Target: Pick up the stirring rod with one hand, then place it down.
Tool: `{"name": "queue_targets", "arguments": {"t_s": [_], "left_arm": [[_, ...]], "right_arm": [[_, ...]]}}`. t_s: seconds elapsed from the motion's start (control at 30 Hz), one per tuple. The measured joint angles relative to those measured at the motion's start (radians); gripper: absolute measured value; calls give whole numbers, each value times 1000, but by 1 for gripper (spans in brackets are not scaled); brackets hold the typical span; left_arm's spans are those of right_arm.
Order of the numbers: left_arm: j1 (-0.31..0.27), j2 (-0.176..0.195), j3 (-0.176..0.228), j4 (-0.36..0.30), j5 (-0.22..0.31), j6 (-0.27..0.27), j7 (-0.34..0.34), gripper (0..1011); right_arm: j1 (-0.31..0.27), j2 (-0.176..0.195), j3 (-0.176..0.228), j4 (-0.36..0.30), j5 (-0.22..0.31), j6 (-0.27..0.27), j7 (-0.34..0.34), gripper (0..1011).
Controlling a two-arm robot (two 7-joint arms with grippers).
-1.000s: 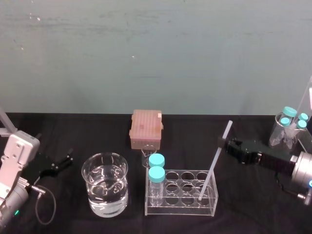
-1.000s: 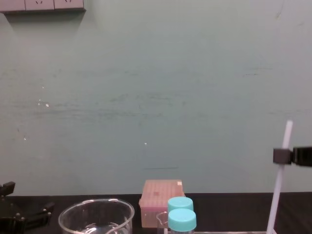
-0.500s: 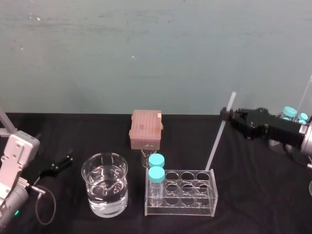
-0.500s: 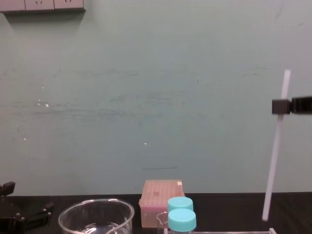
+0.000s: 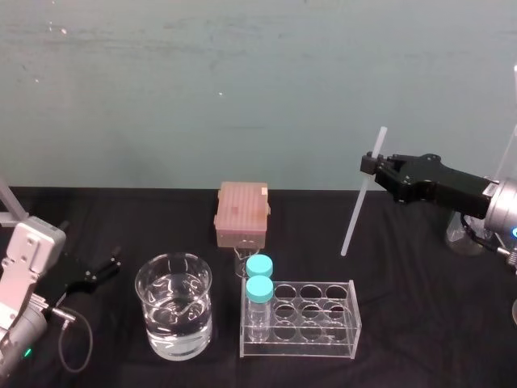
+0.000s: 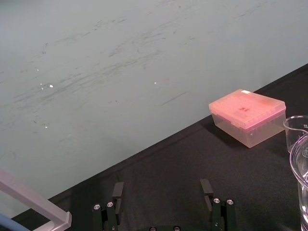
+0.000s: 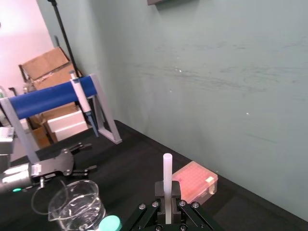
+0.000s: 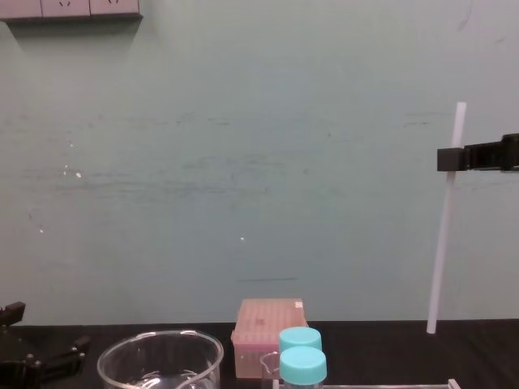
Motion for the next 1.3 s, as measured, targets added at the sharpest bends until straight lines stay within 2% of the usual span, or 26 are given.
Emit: {"name": "queue_targets", "arguments": {"t_s": [0.2, 0.7, 1.07, 1.3], "left_arm": [[0, 0, 0, 0, 0, 0, 0, 1005], [0, 0, 0, 0, 0, 0, 0, 1005], [0, 0, 0, 0, 0, 0, 0, 1005], [0, 0, 0, 0, 0, 0, 0, 1005]], "right_arm": [[5, -15, 0, -3, -26, 6, -36, 68], [0, -35, 13, -11, -71, 7, -65, 68], [14, -66, 10, 7, -123, 30, -98, 68], [16, -78, 16, 14, -132, 36, -106, 69]]}}
